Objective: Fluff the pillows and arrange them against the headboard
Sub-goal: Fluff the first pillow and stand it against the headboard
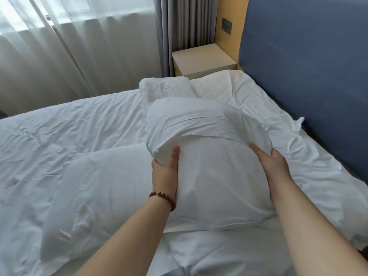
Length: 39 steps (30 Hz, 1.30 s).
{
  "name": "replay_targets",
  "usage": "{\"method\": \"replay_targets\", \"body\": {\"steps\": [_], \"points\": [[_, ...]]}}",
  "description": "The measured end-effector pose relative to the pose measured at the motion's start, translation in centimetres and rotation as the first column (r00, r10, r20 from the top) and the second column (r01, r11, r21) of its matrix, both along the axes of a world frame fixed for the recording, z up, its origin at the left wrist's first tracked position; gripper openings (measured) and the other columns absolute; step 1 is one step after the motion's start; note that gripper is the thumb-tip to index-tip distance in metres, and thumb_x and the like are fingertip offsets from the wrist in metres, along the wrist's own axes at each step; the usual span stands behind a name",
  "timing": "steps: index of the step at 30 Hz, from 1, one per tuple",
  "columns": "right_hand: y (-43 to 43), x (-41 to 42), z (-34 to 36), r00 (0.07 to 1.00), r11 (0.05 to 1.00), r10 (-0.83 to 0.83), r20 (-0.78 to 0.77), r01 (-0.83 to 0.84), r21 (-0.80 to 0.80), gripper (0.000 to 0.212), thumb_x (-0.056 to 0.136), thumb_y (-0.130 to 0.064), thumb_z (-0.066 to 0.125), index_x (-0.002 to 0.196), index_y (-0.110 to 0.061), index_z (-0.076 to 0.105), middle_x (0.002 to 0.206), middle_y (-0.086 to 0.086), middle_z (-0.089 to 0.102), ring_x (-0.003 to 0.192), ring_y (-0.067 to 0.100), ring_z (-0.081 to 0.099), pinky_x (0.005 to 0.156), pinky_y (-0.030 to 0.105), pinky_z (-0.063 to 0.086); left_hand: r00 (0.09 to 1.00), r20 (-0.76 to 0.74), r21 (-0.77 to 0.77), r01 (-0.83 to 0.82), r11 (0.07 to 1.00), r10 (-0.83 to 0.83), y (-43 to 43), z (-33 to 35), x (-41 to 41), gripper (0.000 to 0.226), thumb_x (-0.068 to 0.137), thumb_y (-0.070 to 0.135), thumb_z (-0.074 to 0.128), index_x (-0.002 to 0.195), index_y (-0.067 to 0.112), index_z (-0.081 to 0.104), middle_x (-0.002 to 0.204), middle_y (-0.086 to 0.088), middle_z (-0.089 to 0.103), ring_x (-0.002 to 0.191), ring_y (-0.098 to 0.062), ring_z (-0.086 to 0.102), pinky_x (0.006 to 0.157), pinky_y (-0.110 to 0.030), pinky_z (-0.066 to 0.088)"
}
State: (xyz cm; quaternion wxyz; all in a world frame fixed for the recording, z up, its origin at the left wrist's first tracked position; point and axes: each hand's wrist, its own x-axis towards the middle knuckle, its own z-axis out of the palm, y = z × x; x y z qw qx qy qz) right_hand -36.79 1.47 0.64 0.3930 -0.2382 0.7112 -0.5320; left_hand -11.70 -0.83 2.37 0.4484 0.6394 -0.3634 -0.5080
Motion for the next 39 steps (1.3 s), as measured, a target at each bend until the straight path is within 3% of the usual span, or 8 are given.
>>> {"method": "replay_targets", "body": {"steps": [9,13,15,18,25,31,35,39], "points": [[4.8,-18.5,-1.0,0.990,0.990,0.098,-0.102,-0.087,0.108,0.049,0.085,-0.043,0.072,0.124,-0.014,0.060,0.111,0.000,0.064,0.095,0.018,0.056,0.081,0.025,0.038,0.996,0.002,0.150,0.092,0.984,-0.094,6.7,-2.1,-18.3,0.086,0.079,0.064,0.060,0.147,0.023,0.028,0.132,0.005,0.050,0.117,-0.016,0.049,0.095,-0.025,0.032],[6.2,-23.0,-3.2,0.990,0.973,0.138,-0.028,-0.130,0.192,0.053,0.083,-0.040,0.075,0.126,-0.015,0.056,0.117,0.000,0.064,0.097,0.019,0.061,0.086,0.029,0.047,0.981,-0.047,0.257,0.192,0.947,-0.187,9.4,-4.6,-21.7,0.051,0.082,0.061,0.059,0.121,0.029,0.050,0.123,0.007,0.058,0.111,-0.016,0.055,0.099,-0.030,0.041],[7.0,-23.4,-5.0,0.982,0.963,0.174,0.070,-0.185,0.196,0.052,0.081,-0.039,0.076,0.125,-0.019,0.057,0.118,0.001,0.067,0.096,0.017,0.065,0.087,0.031,0.051,0.988,-0.053,0.293,0.154,0.944,-0.145,9.7,-5.6,-21.2,0.082,0.064,0.081,0.059,0.120,0.020,0.060,0.121,0.000,0.065,0.109,-0.019,0.061,0.103,-0.040,0.045],[7.1,-23.3,-7.7,0.961,0.944,0.179,0.213,-0.229,0.237,0.090,0.057,-0.069,0.078,0.133,-0.024,0.056,0.124,-0.002,0.066,0.109,0.021,0.063,0.100,0.041,0.049,0.997,-0.069,0.386,0.045,0.921,-0.020,8.2,-8.2,-19.2,0.114,0.041,0.097,0.056,0.128,0.025,0.060,0.122,-0.004,0.067,0.110,-0.024,0.064,0.102,-0.046,0.046],[3.3,-24.9,-10.5,0.927,0.912,0.134,0.350,-0.253,0.322,0.103,0.048,-0.085,0.072,0.132,-0.026,0.059,0.124,-0.001,0.067,0.116,0.022,0.060,0.110,0.045,0.041,0.969,-0.241,0.417,0.151,0.896,-0.051,2.7,-6.3,-19.5,0.082,0.054,0.080,0.068,0.121,0.031,0.062,0.114,0.000,0.072,0.105,-0.020,0.068,0.098,-0.044,0.050],[-1.8,-25.4,-10.1,0.876,0.902,0.097,0.472,-0.278,0.331,0.098,0.042,-0.079,0.076,0.122,-0.024,0.066,0.112,0.007,0.073,0.105,0.027,0.067,0.100,0.047,0.048,0.992,-0.058,0.489,-0.070,0.869,0.112,0.6,-7.4,-21.7,0.111,0.040,0.087,0.068,0.131,0.026,0.055,0.118,0.002,0.065,0.107,-0.022,0.062,0.103,-0.044,0.044],[-2.7,-24.8,-11.0,0.894,0.949,0.078,0.442,-0.202,0.243,0.104,0.051,-0.075,0.079,0.138,-0.023,0.054,0.125,0.002,0.066,0.112,0.023,0.063,0.105,0.042,0.045,0.982,0.027,0.384,-0.181,0.905,0.185,0.4,-7.1,-24.3,0.094,0.046,0.085,0.064,0.122,0.030,0.061,0.113,0.003,0.067,0.105,-0.024,0.062,0.100,-0.041,0.045],[-3.4,-26.2,-10.5,0.920,0.961,0.052,0.389,-0.152,0.231,0.073,0.071,-0.063,0.075,0.129,-0.022,0.057,0.117,0.000,0.067,0.098,0.018,0.064,0.081,0.029,0.050,0.928,0.134,0.254,-0.371,0.893,0.348,0.0,-6.2,-26.8,0.085,0.069,0.069,0.069,0.135,0.018,0.050,0.125,0.000,0.060,0.117,-0.023,0.056,0.099,-0.036,0.041]]}}
